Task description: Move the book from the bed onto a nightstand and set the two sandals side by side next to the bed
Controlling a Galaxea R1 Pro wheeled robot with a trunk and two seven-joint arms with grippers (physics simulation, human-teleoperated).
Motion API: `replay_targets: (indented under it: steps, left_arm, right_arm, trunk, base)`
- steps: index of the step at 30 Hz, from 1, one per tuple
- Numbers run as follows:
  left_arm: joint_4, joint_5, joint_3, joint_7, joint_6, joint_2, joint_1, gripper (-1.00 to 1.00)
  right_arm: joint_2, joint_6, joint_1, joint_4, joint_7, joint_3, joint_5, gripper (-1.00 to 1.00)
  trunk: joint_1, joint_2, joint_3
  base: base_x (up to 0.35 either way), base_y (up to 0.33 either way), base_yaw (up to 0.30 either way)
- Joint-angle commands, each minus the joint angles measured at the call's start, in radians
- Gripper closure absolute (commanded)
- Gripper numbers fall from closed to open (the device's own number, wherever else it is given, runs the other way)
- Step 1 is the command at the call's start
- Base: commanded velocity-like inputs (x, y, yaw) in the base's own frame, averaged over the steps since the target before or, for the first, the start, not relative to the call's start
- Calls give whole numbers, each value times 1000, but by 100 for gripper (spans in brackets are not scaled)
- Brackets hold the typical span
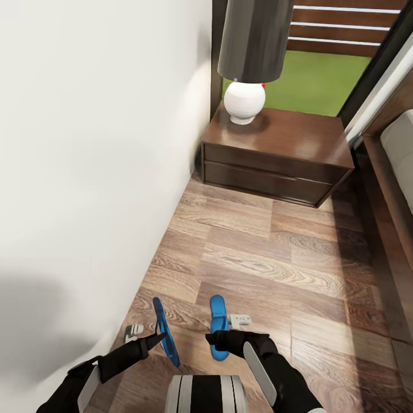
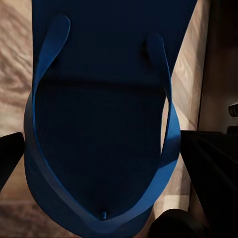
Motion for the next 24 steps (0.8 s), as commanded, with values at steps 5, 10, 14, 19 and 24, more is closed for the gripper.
replay_targets:
  steps: [5, 10, 14, 19, 24]
  left_arm:
    - [0, 4, 1, -2, 11, 0, 0, 100]
    - [0, 5, 1, -2, 10, 0, 0, 100]
    - [0, 5, 1, -2, 10, 0, 0, 100]
    - [0, 5, 1, -2, 10, 0, 0, 100]
    - [0, 5, 1, -1, 11, 0, 0, 100]
  right_arm:
    - [0, 4, 0, -1, -1, 0, -2, -100]
    - [0, 4, 0, -1, -1, 0, -2, -100]
    - [0, 4, 0, -1, -1, 0, -2, -100]
    - [0, 4, 0, -1, -1, 0, -2, -100]
    - [0, 4, 0, -1, -1, 0, -2, -100]
  trunk:
    - [0, 0, -1]
    - [0, 0, -1]
    - [0, 0, -1]
    - [0, 0, -1]
    - [1, -1, -12]
  base:
    - [30, 0, 0]
    - [178, 0, 0]
    - [40, 0, 0]
    - [5, 0, 0]
    - [0, 0, 0]
